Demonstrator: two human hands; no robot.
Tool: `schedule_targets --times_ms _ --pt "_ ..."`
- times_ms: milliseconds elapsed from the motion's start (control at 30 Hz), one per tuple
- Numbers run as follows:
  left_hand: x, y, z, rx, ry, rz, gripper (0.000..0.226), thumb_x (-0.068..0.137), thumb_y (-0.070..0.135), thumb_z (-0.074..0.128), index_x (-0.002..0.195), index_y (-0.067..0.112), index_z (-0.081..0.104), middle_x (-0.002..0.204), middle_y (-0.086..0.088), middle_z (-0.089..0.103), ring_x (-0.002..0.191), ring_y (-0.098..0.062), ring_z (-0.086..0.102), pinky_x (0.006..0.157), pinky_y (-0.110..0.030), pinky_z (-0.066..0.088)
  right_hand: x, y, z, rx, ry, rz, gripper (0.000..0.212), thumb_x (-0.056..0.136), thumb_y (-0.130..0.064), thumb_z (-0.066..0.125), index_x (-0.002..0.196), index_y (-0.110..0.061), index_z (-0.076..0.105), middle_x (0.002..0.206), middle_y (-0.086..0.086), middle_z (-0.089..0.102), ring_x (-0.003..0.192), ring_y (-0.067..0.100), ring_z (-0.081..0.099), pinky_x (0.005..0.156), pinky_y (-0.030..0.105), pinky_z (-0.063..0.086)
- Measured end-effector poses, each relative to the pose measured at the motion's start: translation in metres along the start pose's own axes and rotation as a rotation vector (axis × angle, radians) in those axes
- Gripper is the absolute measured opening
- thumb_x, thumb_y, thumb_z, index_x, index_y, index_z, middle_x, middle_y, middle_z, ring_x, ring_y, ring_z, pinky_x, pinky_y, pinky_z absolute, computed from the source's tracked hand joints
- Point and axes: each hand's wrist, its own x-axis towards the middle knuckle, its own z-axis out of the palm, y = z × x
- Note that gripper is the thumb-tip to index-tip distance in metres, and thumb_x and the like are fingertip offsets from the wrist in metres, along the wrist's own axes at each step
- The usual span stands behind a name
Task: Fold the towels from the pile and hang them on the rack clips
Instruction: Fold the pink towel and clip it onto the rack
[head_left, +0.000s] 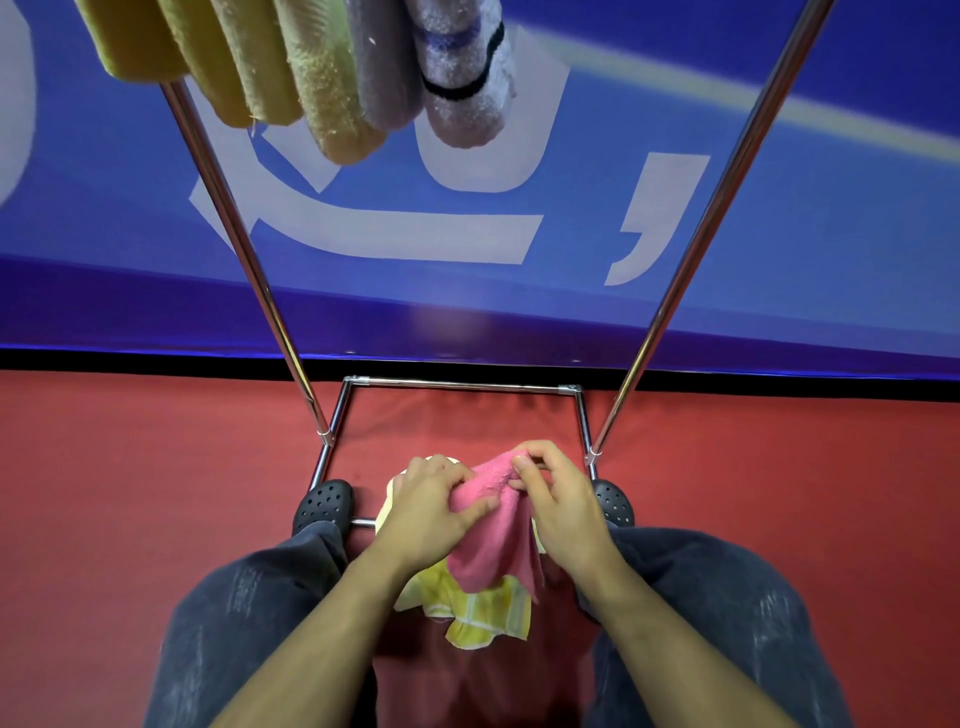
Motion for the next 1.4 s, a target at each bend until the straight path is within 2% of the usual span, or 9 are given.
schedule_targets --times_ms 200,433,567,733,900,967,1133,1300,1400 --pt "-0.006 -0.009 -0.005 0.194 -0.106 -0.097 0.061 0.080 0.081 0.057 0.125 0.040 0.064 0.130 0.011 0.035 0.121 -0.018 0.029 0.105 -0.039 0.029 0.000 -0.002 -0.006 0.013 0.011 0.002 0.013 0.105 -0.021 0.052 0.102 -0.027 0.064 0.095 -0.011 0.070 0.088 0.006 0.072 0.086 0.033 0.056" --pt "-0.004 -0.016 -0.015 0.294 -0.016 -0.199 0.059 0.086 0.073 0.056 0.134 0.039 0.061 0.139 0.004 0.050 0.125 -0.025 0.042 0.106 -0.042 0.039 0.004 0.005 -0.015 -0.059 0.109 0.031 0.011 0.104 -0.027 0.053 0.103 -0.025 0.064 0.098 -0.009 0.070 0.094 0.014 0.070 0.090 0.040 0.054" --pt "0.001 -0.018 -0.019 0.145 0.103 -0.125 0.038 0.089 0.059 0.065 0.110 0.029 0.077 0.128 0.009 0.061 0.118 -0.021 0.053 0.101 -0.037 0.044 0.011 0.012 -0.020 -0.017 0.220 0.122 0.013 0.104 -0.027 0.053 0.105 -0.023 0.065 0.095 -0.005 0.072 0.093 0.016 0.072 0.090 0.043 0.055" --pt "-0.001 -0.002 -0.026 -0.291 0.194 0.036 0.007 0.086 0.029 0.081 0.082 0.023 0.080 0.091 0.020 0.070 0.088 -0.002 0.065 0.077 -0.016 0.042 0.014 0.010 -0.026 0.045 0.341 0.153 0.016 0.106 -0.022 0.050 0.108 -0.016 0.064 0.098 -0.003 0.072 0.087 0.006 0.072 0.078 0.021 0.050" --pt "-0.003 0.008 -0.028 -0.567 0.192 -0.031 0.027 0.077 0.017 0.088 0.092 0.028 0.068 0.072 0.009 0.066 0.066 -0.001 0.058 0.068 -0.012 0.047 0.016 0.011 -0.028 0.087 0.368 0.195 0.017 0.106 -0.025 0.050 0.109 -0.016 0.063 0.097 -0.006 0.070 0.088 0.011 0.074 0.088 0.036 0.053" --pt "-0.002 0.006 -0.027 -0.598 0.159 -0.051 0.036 0.079 0.018 0.087 0.104 0.037 0.069 0.073 0.009 0.066 0.066 -0.001 0.059 0.070 -0.017 0.049 0.016 0.010 -0.027 0.090 0.362 0.203 0.015 0.106 -0.025 0.050 0.107 -0.018 0.064 0.096 -0.007 0.070 0.088 0.012 0.074 0.090 0.039 0.054" --pt "-0.003 0.005 -0.026 -0.516 0.108 0.005 0.015 0.088 0.018 0.080 0.086 0.033 0.074 0.091 0.015 0.073 0.083 -0.002 0.066 0.076 -0.016 0.049 0.016 0.009 -0.028 0.120 0.339 0.199 0.014 0.106 -0.024 0.049 0.105 -0.022 0.063 0.099 -0.007 0.070 0.091 0.012 0.074 0.092 0.036 0.054" --pt "-0.006 0.003 -0.020 -0.338 -0.016 0.062 0.040 0.087 0.009 0.066 0.113 0.038 0.059 0.098 0.011 0.069 0.085 -0.008 0.064 0.080 -0.023 0.051 0.015 0.006 -0.024 0.138 0.252 0.175 0.015 0.106 -0.020 0.051 0.105 -0.016 0.065 0.105 0.005 0.072 0.090 0.011 0.074 0.087 0.023 0.055" --pt "-0.008 0.001 -0.017 -0.173 -0.123 0.182 0.064 0.091 0.016 0.068 0.137 0.049 0.039 0.106 0.018 0.063 0.085 -0.006 0.063 0.084 -0.028 0.053 0.014 0.009 -0.022 0.065 0.216 0.166 0.015 0.105 -0.026 0.052 0.105 -0.019 0.066 0.100 -0.001 0.073 0.088 0.007 0.073 0.090 0.033 0.056"
